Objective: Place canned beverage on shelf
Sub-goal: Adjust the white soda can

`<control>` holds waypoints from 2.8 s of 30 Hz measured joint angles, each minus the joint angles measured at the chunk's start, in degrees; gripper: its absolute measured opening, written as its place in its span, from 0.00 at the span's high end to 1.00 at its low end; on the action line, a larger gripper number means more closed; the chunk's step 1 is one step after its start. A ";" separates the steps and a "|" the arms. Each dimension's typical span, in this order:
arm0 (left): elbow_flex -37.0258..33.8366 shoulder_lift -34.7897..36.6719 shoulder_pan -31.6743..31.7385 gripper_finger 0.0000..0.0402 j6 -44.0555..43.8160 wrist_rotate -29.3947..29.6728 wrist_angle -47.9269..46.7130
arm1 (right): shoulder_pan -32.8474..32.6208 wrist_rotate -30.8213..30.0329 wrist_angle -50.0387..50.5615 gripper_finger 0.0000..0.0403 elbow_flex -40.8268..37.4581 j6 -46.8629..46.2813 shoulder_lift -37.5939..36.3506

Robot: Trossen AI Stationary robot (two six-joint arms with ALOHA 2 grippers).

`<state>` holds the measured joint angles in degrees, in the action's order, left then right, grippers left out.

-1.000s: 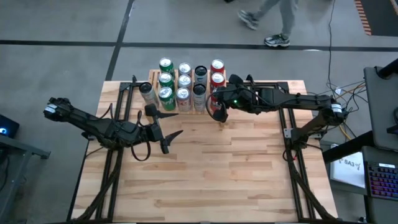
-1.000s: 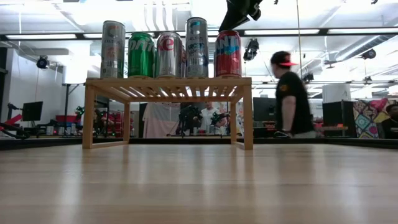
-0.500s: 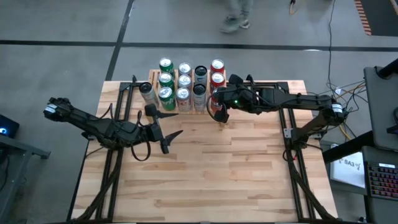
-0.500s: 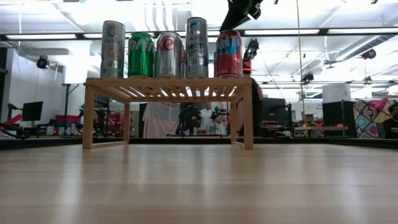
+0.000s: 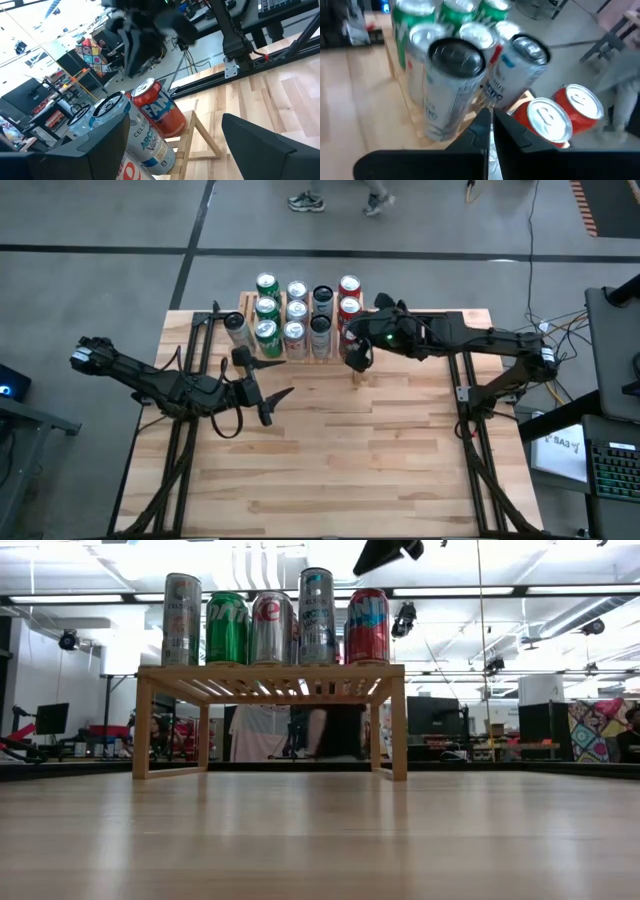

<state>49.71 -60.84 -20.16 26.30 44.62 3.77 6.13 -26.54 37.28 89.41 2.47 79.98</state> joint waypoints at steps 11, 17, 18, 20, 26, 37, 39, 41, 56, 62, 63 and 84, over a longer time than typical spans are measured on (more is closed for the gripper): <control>0.00 0.00 0.00 0.25 -0.08 0.00 -1.20 | 0.08 -0.50 24.35 0.98 10.19 -22.28 -1.62; 0.00 0.02 0.00 0.25 -0.33 0.00 -0.15 | 0.15 -2.96 28.44 0.98 6.79 -26.73 -1.52; 0.00 0.02 0.01 0.25 -0.42 0.00 -0.15 | 0.15 -3.10 28.35 0.98 5.79 -26.96 -1.51; 0.00 0.00 0.00 0.25 -0.64 -0.04 -0.23 | 0.15 -3.89 27.44 0.98 3.72 -26.96 -1.46; 0.01 0.00 0.01 0.25 -1.31 -0.04 -0.13 | 0.17 -6.50 26.12 0.98 1.14 -27.33 -0.98; 0.17 0.00 -0.02 0.25 -2.41 -0.02 -0.90 | 0.15 -6.54 19.80 0.98 0.85 -22.71 -1.34; 0.17 0.00 -0.02 0.25 -2.62 -0.04 -1.02 | 0.07 -6.55 18.84 0.98 1.04 -21.99 -1.80; 0.19 0.03 -0.02 0.25 -2.64 -0.02 -1.04 | -0.02 -6.58 17.99 0.98 1.11 -20.93 -2.44; 7.75 1.27 -0.04 0.25 -3.06 3.39 -15.37 | -6.52 -6.52 10.28 0.98 -1.25 -13.76 -5.96; 13.86 1.23 1.18 0.28 -1.14 1.00 -26.97 | -8.63 -6.58 6.90 0.98 -1.56 -12.23 -5.96; 14.89 1.25 1.76 0.30 -0.41 -0.59 -28.43 | -8.81 -6.56 6.38 0.98 -1.56 -11.83 -5.96; 19.87 -3.60 18.60 0.97 1.50 -13.15 -33.87 | -9.03 -6.58 5.66 0.98 -1.84 -9.06 -6.12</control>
<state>69.58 -64.44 -1.57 27.81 31.47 -30.11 -2.90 -33.12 42.94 87.57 -6.59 73.87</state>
